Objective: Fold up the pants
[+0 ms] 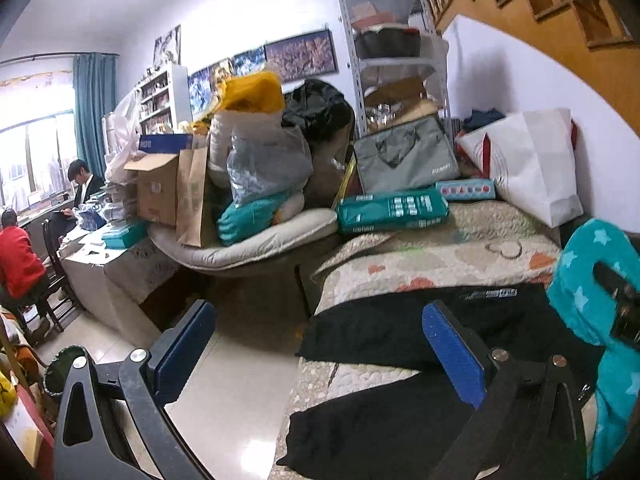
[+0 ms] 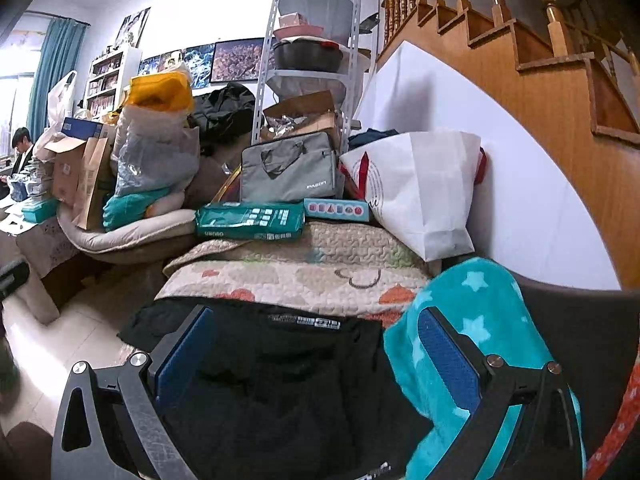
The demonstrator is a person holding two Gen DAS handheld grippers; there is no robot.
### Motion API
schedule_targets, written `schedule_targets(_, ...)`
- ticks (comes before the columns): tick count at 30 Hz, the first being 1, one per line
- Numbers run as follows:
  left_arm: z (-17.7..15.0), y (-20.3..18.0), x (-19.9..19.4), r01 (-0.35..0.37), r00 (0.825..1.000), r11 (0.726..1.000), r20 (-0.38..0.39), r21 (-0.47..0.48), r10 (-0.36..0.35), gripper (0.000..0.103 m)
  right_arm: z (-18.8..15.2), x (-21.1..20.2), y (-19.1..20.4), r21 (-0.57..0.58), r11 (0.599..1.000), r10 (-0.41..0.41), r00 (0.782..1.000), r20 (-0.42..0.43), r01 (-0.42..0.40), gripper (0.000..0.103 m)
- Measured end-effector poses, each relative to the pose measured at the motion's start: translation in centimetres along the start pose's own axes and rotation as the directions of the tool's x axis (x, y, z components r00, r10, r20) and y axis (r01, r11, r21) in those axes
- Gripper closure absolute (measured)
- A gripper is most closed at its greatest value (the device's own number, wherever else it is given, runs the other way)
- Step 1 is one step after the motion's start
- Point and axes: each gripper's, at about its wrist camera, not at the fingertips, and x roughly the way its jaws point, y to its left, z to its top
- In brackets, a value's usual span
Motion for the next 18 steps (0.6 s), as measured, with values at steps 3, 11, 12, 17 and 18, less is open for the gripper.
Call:
schedule_targets(3, 0.1, 0.0, 1.3, 0.023, 0.999, 1.000, -0.029, 0.012, -0.023, 0.000, 0.3, 1.0, 0.0, -0.014, 1.000, 0.016, 0.999, 0.030, -0.016, 0.000)
schedule_targets(11, -0.1, 0.1, 4.7, 0.064, 0.993, 0.998, -0.096, 0.013, -0.062, 0.000, -1.5, 9.0, 0.3, -0.081, 0.994, 0.055, 0.979, -0.194, -0.072, 0.000)
schedule_targets(12, -0.2, 0.2, 5.1, 0.066, 0.992, 0.998, -0.105, 0.013, -0.064, 0.000, -1.7, 9.7, 0.1, -0.076, 0.995, 0.048, 0.977, -0.206, -0.065, 0.000)
schedule_targets(17, -0.7, 0.1, 6.8, 0.060, 0.994, 0.998, -0.095, 0.015, -0.059, 0.000, -2.2, 12.8, -1.1, -0.049, 0.998, 0.018, 0.971, -0.237, -0.031, 0.000)
schedule_targets(18, -0.8, 0.2, 7.2, 0.050, 0.996, 0.999, -0.079, 0.014, -0.049, 0.000, -2.3, 13.4, -1.3, -0.047, 0.999, 0.014, 0.970, -0.242, -0.026, 0.000)
